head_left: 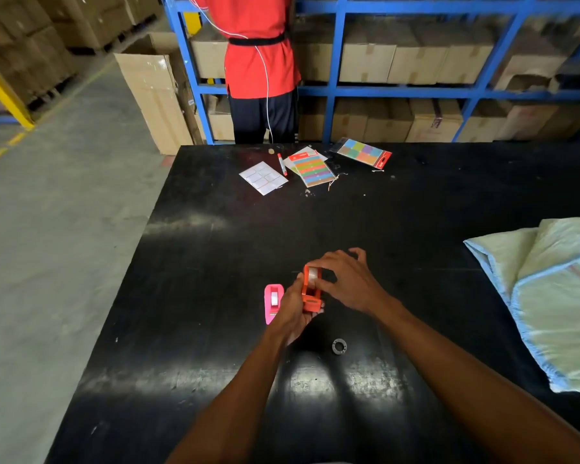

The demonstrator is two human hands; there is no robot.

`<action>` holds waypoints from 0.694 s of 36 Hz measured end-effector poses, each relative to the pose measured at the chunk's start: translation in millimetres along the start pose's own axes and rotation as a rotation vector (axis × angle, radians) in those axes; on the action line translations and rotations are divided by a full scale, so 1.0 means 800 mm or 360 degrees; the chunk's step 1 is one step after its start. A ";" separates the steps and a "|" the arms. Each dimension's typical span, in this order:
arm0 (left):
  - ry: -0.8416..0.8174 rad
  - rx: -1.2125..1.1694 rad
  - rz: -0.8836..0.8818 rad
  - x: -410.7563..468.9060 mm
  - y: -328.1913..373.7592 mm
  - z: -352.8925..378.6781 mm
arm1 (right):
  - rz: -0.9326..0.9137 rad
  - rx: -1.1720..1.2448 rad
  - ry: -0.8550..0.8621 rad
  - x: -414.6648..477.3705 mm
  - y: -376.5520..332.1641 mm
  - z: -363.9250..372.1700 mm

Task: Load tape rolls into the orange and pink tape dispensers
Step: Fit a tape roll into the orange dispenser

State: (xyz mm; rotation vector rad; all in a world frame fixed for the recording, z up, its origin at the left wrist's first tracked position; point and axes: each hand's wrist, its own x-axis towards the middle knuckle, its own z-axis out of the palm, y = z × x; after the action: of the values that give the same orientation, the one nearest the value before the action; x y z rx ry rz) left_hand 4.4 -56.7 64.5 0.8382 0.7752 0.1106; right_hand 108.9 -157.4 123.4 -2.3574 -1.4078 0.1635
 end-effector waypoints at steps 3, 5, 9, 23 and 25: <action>0.0011 -0.0015 0.0007 0.000 0.006 -0.001 | -0.0036 0.0019 0.0070 0.004 -0.006 0.000; 0.0031 -0.0020 0.0000 0.002 0.009 -0.002 | -0.0080 -0.0029 0.0146 0.008 -0.006 0.001; 0.0114 -0.0074 0.0018 0.010 0.016 -0.004 | -0.0166 -0.0060 0.0267 0.015 -0.010 -0.002; 0.0149 -0.0132 -0.0044 0.070 0.024 -0.011 | -0.0194 -0.0133 0.0381 -0.009 -0.016 0.051; 0.0146 -0.0122 -0.0085 0.073 0.018 -0.011 | -0.0132 -0.0158 0.0396 -0.011 -0.014 0.058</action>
State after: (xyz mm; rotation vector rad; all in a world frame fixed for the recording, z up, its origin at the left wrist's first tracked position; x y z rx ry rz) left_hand 43.8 -19.6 37.8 0.7436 0.8738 0.1315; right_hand 82.1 -148.4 84.3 -2.2973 -1.4156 -0.2206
